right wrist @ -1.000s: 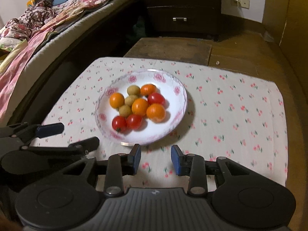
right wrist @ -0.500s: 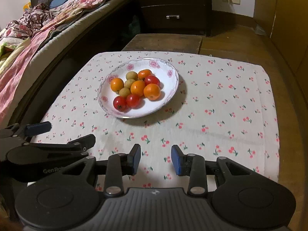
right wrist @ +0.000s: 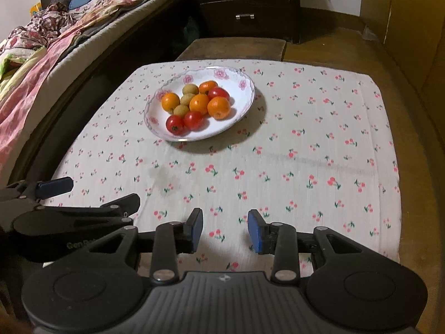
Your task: Organize fruits
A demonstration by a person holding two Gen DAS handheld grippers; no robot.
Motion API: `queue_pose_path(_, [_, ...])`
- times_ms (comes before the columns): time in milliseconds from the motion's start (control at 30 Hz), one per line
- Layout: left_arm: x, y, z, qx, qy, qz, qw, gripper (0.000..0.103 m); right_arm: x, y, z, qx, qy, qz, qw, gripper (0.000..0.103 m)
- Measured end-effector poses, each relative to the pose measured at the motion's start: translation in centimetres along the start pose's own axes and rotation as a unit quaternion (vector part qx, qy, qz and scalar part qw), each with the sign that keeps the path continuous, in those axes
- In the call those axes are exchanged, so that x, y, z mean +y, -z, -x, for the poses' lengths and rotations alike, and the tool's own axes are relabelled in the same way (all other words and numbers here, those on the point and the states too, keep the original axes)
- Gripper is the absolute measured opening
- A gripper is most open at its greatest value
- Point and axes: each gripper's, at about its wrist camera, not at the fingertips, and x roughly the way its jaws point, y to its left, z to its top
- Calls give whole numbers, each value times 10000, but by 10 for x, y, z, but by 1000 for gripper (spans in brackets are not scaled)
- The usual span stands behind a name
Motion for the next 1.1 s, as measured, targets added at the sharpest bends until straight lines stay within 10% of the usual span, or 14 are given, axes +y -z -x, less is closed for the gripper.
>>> queue_pose_path(1100, [-7, 29, 20, 2, -17, -144, 9999, 103, 5, 35, 14, 109, 27, -21, 9999, 42])
